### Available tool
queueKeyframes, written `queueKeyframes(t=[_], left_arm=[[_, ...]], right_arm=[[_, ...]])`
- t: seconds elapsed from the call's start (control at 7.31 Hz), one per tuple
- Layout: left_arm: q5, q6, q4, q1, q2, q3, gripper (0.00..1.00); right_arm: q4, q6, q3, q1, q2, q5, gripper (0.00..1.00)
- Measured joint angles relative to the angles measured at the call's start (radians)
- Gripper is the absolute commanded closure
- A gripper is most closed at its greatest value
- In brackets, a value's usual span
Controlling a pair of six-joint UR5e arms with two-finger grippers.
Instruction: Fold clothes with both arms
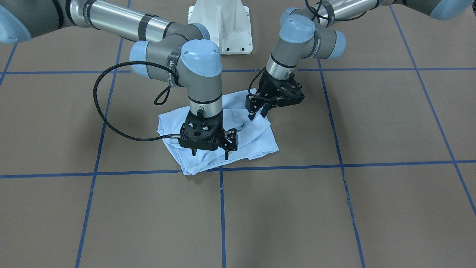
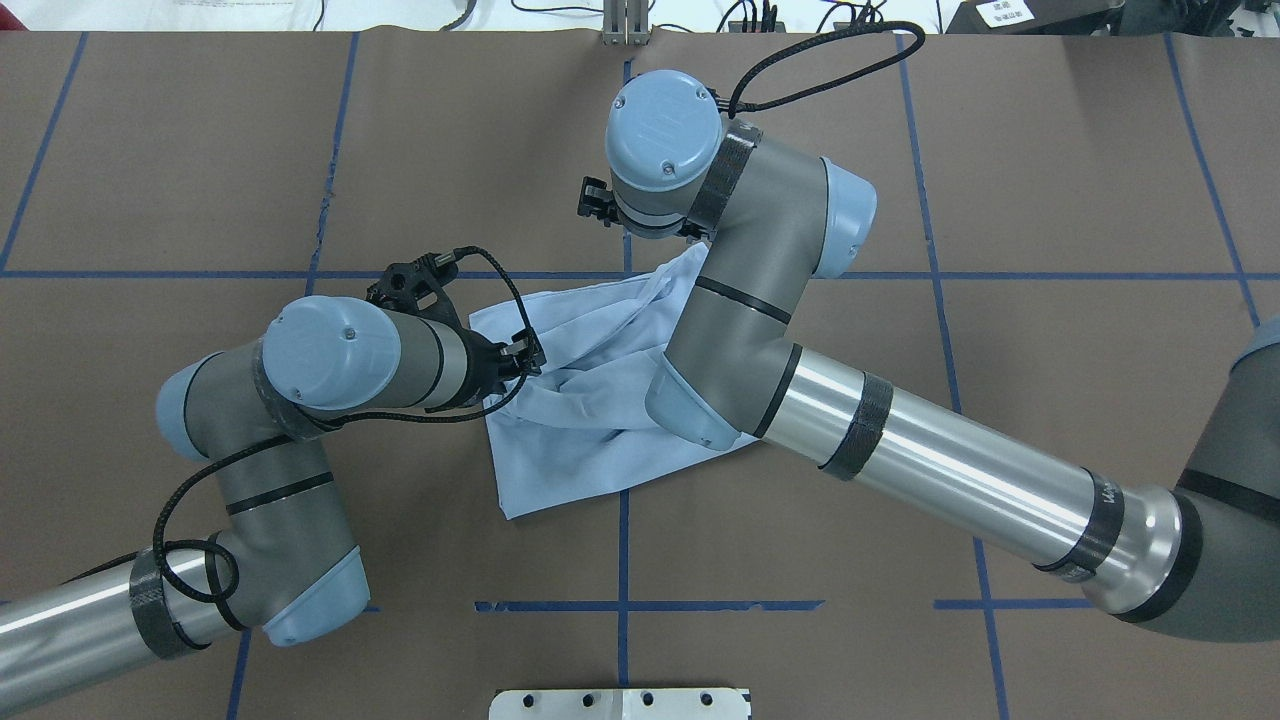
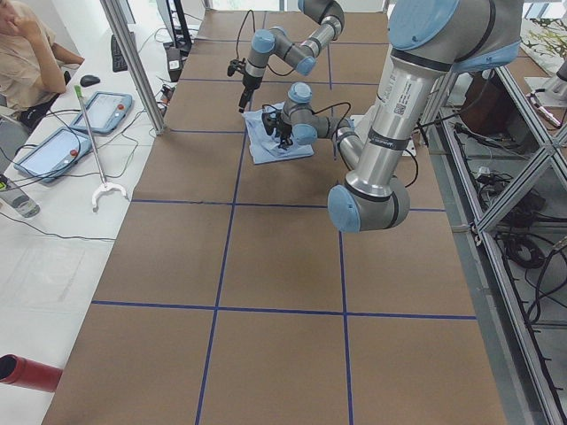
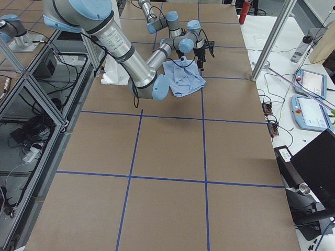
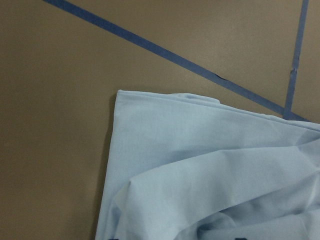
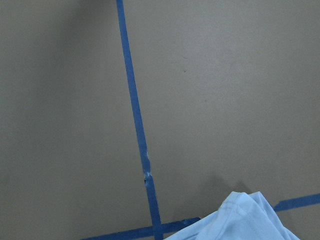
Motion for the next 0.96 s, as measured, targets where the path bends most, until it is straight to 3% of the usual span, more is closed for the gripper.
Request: queueKeyframes(t=[0.14, 0.27, 0.96], left_arm=[[0.000, -0.004, -0.004, 0.000, 0.000, 0.004, 0.58], [-0.001, -0.005, -0.004, 0.000, 0.000, 0.005, 1.00], [-0.001, 0.001, 0.005, -0.050, 0.004, 0.020, 1.00]], right_arm=[[0.000, 0.000, 0.000, 0.000, 0.000, 0.000, 0.00], [0.000, 0.000, 0.000, 0.000, -0.001, 0.000, 0.00], [0.000, 0.000, 0.001, -0.001, -0.006, 0.000, 0.00]])
